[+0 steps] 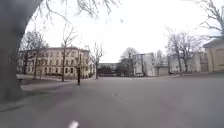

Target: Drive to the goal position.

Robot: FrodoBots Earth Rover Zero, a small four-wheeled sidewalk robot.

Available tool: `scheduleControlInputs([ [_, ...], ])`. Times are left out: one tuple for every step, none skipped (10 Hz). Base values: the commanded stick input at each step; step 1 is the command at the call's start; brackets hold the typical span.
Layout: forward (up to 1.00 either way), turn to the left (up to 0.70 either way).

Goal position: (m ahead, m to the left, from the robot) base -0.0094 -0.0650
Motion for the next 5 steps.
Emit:
scheduleControlInputs([
  [1.00, 0.00],
  [1.00, 0.00],
  [1.00, 0.00],
  [1.00, 0.00],
  [1.00, 0.00],
])
